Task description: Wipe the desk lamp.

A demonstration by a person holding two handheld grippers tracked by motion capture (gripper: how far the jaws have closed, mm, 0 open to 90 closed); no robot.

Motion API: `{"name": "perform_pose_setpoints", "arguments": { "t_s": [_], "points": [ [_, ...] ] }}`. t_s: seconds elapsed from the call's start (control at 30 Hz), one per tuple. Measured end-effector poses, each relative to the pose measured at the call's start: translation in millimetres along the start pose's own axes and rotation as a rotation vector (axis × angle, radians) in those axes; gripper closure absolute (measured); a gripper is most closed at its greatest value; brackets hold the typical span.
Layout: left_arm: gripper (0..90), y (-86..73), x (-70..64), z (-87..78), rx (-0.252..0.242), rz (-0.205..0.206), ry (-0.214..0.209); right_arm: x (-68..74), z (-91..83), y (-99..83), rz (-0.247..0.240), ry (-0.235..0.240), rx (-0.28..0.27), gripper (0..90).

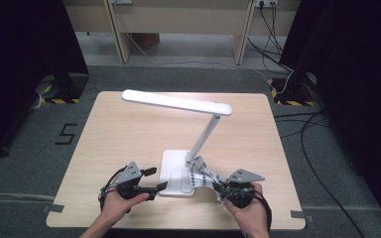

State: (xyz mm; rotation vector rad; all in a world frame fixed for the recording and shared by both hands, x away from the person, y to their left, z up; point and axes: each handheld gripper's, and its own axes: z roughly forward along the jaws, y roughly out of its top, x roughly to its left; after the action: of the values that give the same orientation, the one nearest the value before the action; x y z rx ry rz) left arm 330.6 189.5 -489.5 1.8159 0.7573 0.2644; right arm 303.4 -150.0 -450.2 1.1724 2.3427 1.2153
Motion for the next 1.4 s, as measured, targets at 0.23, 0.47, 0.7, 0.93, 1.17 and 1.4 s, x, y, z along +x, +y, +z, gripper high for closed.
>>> {"name": "perform_pose_setpoints", "arguments": {
  "t_s": [0.23,0.47,0.7,0.93,1.17,1.4],
  "points": [
    [19.6,4.8,-10.6,2.8,-0.022,0.06,-0.062,24.8,4.4,13.4,-0.046,0.053,-0.014,84.8],
    [17.6,5.4,-16.9,5.7,-0.003,0.091,-0.066,45.4,8.6,32.5,-0.118,0.106,-0.019,84.8],
    [17.3,3.9,-15.0,6.1,0.001,0.062,-0.083,60.4,10.3,43.7,-0.176,0.166,-0.035,84.8],
    [17.3,6.2,-11.7,1.7,-0.008,0.109,-0.08,62.2,17.3,42.3,-0.241,0.184,0.027,84.8],
    [17.5,9.5,-12.6,-3.3,-0.019,0.179,-0.107,61.7,19.4,40.0,-0.288,0.192,0.076,84.7],
    [17.8,10.5,-12.0,-2.9,-0.021,0.212,-0.13,63.3,19.8,41.5,-0.34,0.236,0.114,84.7]
  ]
}}
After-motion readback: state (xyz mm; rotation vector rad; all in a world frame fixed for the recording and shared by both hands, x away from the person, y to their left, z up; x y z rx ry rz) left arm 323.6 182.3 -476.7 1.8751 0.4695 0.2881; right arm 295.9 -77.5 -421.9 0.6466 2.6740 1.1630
